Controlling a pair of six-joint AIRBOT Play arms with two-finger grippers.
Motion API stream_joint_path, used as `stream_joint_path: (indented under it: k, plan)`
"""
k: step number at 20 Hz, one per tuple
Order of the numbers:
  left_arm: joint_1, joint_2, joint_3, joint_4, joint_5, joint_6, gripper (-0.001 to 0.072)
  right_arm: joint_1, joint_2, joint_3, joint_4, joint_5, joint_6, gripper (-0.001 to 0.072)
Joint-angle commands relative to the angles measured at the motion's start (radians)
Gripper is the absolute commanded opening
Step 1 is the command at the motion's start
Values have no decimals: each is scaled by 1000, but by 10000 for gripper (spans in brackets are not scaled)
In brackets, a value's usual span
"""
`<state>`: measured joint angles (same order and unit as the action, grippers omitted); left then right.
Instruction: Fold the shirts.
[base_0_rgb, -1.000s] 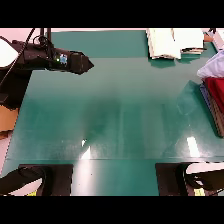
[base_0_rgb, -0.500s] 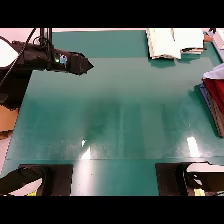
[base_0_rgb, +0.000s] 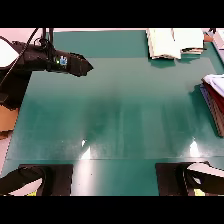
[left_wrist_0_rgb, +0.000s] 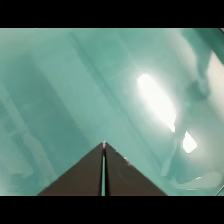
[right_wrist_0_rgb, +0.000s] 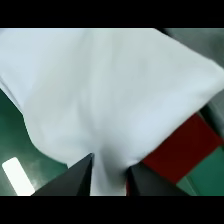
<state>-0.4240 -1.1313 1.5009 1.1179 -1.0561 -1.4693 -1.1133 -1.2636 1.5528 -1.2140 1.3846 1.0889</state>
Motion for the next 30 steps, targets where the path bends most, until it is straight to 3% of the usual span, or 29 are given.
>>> stream_joint_path:
  k: [1, 4, 6, 9, 12, 19, 21, 22, 23, 24, 30]
  plan:
    - [0, -1, 0, 0, -5, 12, 25, -73, 76, -165, -97, -2, 75, 401]
    - [0, -1, 0, 0, -8, 12, 25, -122, 121, -225, -93, -33, 90, 536]
    - [0, -1, 0, 0, -7, 12, 25, -120, 146, -224, -23, -72, 90, 536]
    - [0, -1, 0, 0, -7, 12, 25, -37, 171, -224, 217, -126, 90, 535]
    - [0, -1, 0, 0, 13, 11, 26, 174, 182, -225, 320, -117, 90, 534]
    - [0, -1, 0, -1, 29, 11, 25, 832, 181, -225, 322, -195, 90, 525]
    - [0, -1, 0, 0, 40, 11, 26, 973, 181, -225, 321, -237, 89, 408]
    - [0, -1, 0, -1, 52, 11, 25, 1033, 181, -225, 321, -253, 88, 277]
    - [0, -1, 0, -1, 61, 11, 26, 1079, 181, -225, 321, -261, 88, 59]
    - [0, -1, 0, -1, 74, 11, 25, 1115, 181, -225, 321, -269, 87, 17]
    - [0, -1, 0, -1, 130, 11, 25, 1191, 181, -225, 323, -278, 87, 18]
